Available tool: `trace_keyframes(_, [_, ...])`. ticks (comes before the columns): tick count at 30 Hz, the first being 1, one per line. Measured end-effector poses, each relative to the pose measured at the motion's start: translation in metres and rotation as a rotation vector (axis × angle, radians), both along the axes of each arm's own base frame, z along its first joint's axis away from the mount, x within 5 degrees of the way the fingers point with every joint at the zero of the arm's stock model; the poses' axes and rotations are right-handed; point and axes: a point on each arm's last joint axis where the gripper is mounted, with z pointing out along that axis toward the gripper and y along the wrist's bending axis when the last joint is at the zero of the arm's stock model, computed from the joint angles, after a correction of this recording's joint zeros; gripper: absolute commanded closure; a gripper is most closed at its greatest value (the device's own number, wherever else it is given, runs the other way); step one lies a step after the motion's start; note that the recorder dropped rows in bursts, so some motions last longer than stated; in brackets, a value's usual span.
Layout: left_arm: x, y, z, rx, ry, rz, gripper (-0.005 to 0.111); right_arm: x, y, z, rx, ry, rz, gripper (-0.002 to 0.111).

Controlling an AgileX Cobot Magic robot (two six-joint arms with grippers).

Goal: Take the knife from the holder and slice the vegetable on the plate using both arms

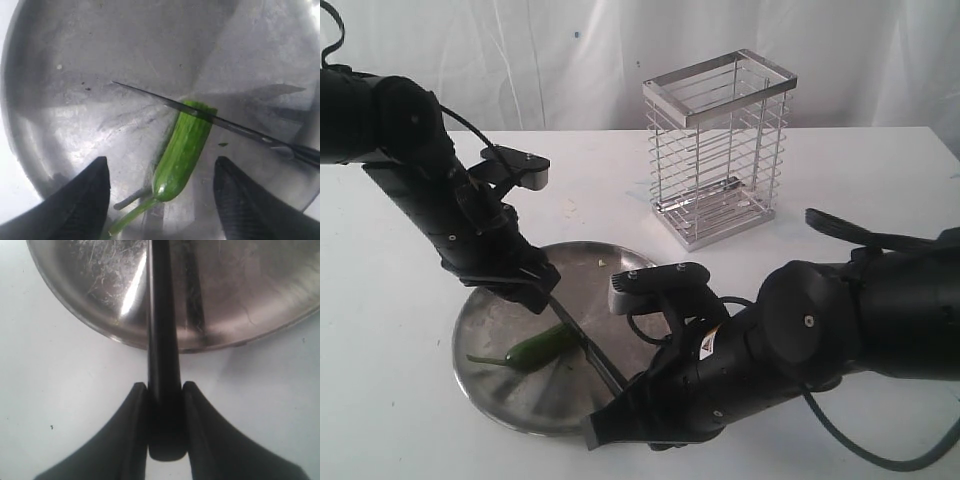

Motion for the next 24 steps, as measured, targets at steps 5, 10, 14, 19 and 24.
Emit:
trace_keyframes(5, [0.001, -0.002, 0.001, -0.025, -0.006, 0.015, 0.044, 0.0, 0.0, 0.0, -0.001, 0.001, 0.0, 0.107])
trace_keyframes(10, [0.003, -0.005, 0.002, -0.064, -0.027, 0.015, 0.044, 0.0, 0.0, 0.0, -0.001, 0.001, 0.0, 0.107])
trace_keyframes(14, [0.004, -0.009, 0.004, -0.105, -0.056, -0.019, 0.043, 0.0, 0.0, 0.0, -0.001, 0.002, -0.001, 0.107])
trace_keyframes(19, [0.006, -0.015, 0.0, -0.153, -0.057, -0.071, 0.043, 0.0, 0.0, 0.0, -0.001, 0.002, -0.001, 0.107])
trace_keyframes(24, [0.008, -0.018, -0.012, -0.151, -0.039, -0.103, 0.043, 0.0, 0.0, 0.0, -0.001, 0.002, -0.001, 0.107])
